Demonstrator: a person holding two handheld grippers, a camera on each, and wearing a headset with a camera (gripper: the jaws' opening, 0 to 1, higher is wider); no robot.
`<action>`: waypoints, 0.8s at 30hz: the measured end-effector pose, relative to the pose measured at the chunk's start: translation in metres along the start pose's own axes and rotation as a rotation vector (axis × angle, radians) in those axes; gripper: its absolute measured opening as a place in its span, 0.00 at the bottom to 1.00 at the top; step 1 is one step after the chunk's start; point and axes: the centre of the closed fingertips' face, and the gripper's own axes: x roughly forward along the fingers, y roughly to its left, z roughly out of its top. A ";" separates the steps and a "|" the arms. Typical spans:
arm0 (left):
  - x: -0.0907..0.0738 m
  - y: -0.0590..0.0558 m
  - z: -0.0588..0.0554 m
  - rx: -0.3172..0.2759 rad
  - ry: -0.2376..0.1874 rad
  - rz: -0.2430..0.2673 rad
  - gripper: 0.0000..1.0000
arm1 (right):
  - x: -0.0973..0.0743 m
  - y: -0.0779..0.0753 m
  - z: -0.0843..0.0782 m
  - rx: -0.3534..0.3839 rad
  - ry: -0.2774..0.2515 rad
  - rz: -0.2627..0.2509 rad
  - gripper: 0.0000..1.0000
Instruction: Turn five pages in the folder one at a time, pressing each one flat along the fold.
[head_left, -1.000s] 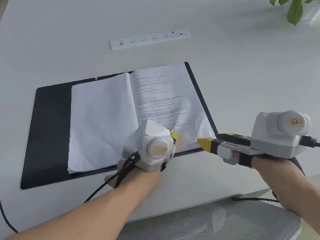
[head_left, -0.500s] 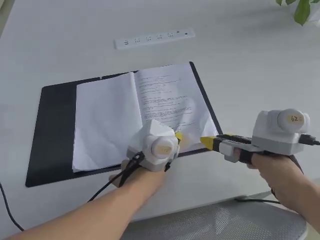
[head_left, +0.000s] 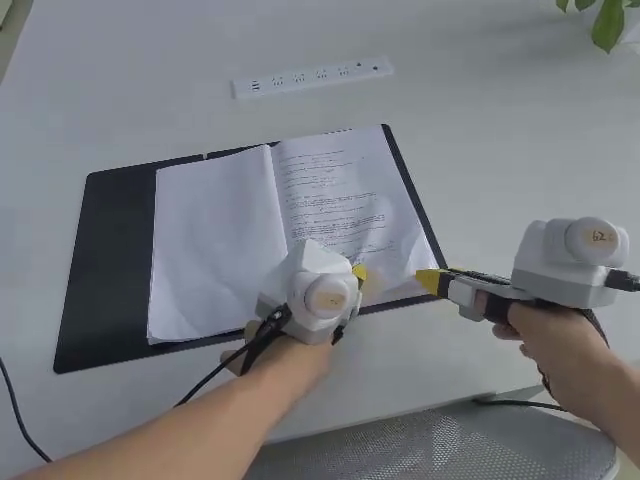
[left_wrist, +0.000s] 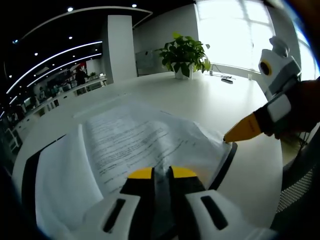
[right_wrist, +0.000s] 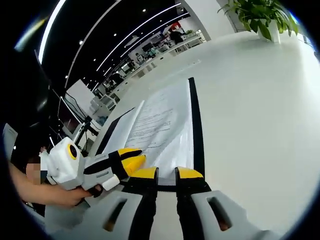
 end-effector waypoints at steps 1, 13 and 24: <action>0.000 0.000 0.000 -0.001 0.000 0.000 0.10 | -0.001 -0.003 0.001 0.018 -0.006 -0.005 0.10; 0.000 0.000 0.000 -0.002 0.000 0.001 0.10 | -0.002 -0.007 -0.005 0.195 -0.010 0.018 0.00; 0.000 -0.001 0.001 -0.024 0.004 -0.009 0.11 | -0.007 0.002 0.006 0.203 -0.045 0.042 0.00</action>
